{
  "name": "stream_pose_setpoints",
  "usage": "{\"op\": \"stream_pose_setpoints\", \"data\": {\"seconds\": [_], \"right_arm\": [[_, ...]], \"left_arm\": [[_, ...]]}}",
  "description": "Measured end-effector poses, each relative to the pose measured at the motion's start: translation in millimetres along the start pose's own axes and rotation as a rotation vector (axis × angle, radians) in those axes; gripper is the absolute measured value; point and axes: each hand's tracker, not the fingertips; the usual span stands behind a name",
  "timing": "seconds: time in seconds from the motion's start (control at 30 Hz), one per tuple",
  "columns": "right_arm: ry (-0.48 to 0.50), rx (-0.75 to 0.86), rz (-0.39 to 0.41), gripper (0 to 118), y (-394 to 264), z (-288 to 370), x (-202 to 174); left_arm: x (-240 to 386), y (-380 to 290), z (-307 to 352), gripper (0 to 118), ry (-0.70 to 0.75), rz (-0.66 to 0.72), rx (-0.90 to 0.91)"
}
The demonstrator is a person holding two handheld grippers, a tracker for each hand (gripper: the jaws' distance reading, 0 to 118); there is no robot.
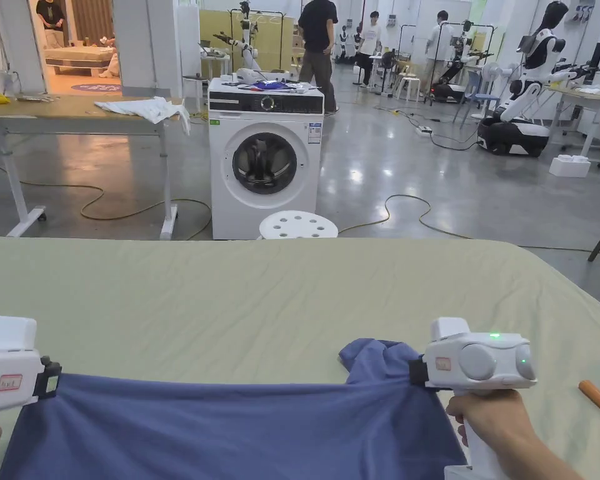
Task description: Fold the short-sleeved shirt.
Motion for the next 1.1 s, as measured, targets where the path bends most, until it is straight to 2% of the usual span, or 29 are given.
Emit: {"op": "stream_pose_setpoints", "data": {"seconds": [0.33,0.67,1.1], "right_arm": [[-0.008,0.270,0.057,4,39,157,-4],[-0.008,0.482,0.098,4,76,308,-25],[-0.037,0.627,0.127,4,161,399,-54]], "left_arm": [[-2,33,113,0,-0.003,0.026,0.211],[-23,74,244,0,0.016,0.040,0.398],[-44,154,334,0,0.074,0.035,0.537]]}}
